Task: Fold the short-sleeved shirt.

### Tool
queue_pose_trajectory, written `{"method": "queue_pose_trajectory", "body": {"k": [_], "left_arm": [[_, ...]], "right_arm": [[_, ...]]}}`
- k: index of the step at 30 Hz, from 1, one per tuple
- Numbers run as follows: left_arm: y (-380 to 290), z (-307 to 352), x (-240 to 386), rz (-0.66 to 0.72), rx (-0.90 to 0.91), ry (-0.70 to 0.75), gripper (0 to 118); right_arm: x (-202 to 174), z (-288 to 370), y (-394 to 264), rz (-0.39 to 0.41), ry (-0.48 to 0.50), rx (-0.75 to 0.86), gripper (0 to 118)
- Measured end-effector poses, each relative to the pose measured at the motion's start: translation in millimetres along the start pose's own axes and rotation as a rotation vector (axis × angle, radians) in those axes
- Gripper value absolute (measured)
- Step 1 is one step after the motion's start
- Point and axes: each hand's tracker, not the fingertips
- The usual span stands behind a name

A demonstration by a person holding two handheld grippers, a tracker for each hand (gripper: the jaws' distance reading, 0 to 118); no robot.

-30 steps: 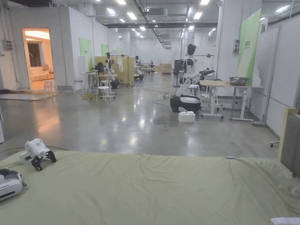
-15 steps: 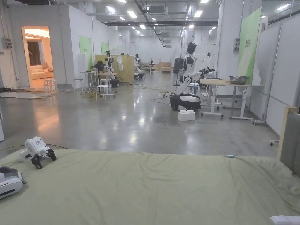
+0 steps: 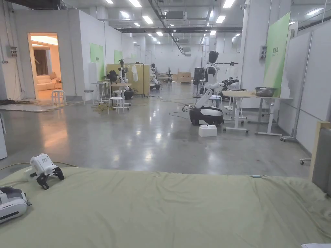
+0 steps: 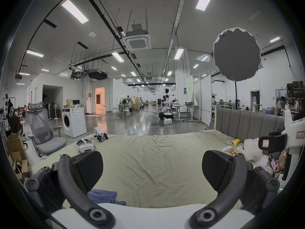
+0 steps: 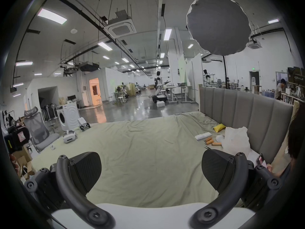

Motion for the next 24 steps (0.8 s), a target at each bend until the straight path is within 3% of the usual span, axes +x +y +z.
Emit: {"method": "queue_pose_trajectory", "body": {"k": [9,20,24], "left_arm": [[1.2,0.2,0.8,-0.007,0.015,0.007,118],[-2.2,0.1,-1.4,0.008,0.015,0.014,118],[-3.7,-1.3,-0.8,0.007,0.011,0.013,118]], "right_arm": [[-12.9,2.0,-1.8,0.067,-0.054,0.005,118],[-6.7,2.7,2.3,0.011,0.005,-0.003,118],[-5.9,0.1,-3.6,-0.031,-0.032,0.015,118]]}}
